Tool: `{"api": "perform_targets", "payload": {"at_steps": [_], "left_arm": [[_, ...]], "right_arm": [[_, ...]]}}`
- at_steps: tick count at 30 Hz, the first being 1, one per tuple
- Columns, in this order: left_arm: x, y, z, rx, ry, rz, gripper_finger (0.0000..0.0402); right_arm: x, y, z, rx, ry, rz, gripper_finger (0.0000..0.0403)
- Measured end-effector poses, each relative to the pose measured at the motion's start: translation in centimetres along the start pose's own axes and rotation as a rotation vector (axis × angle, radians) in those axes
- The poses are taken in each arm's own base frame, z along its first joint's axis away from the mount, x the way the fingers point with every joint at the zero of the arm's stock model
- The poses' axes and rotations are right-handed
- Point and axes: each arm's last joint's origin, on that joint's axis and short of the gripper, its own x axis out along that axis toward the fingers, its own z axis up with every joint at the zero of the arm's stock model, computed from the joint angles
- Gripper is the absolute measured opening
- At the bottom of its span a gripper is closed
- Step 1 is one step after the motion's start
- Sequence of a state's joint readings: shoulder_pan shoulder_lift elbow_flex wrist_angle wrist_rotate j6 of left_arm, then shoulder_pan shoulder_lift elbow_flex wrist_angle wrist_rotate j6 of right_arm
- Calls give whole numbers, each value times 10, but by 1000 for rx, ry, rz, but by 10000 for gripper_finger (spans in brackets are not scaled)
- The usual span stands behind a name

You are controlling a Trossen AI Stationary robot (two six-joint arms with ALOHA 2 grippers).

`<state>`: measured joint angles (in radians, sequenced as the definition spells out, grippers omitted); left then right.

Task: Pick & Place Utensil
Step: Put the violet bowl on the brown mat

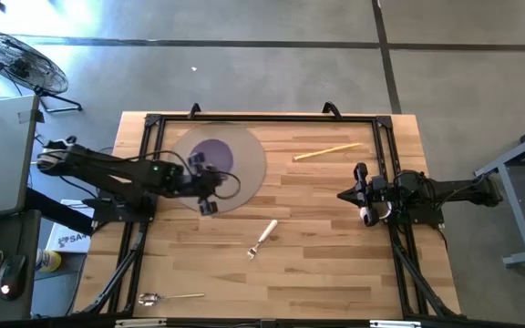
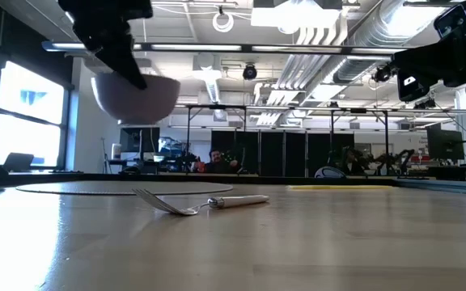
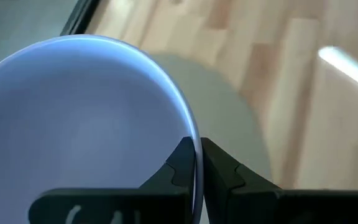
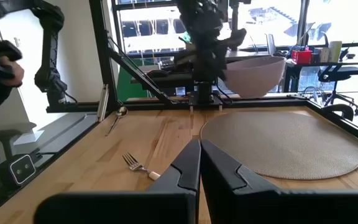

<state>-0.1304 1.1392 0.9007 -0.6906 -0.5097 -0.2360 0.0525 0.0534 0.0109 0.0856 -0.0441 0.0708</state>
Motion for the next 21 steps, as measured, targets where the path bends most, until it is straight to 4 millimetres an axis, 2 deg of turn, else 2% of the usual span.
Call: {"api": "perform_targets", "payload": {"at_steps": [4,8,11,21], "left_arm": [[18,19,-11,-103,48,49,8],[44,36,-13,-199,48,79,8],[61,45,-15,-245,20,35,9],[90,42,-30,-256,99,16,9]], "right_arm": [[0,0,0,0,-1,0,5],[0,0,0,0,-1,0,5],[0,0,0,0,-1,0,5],[0,0,0,0,-2,0,5]]}}
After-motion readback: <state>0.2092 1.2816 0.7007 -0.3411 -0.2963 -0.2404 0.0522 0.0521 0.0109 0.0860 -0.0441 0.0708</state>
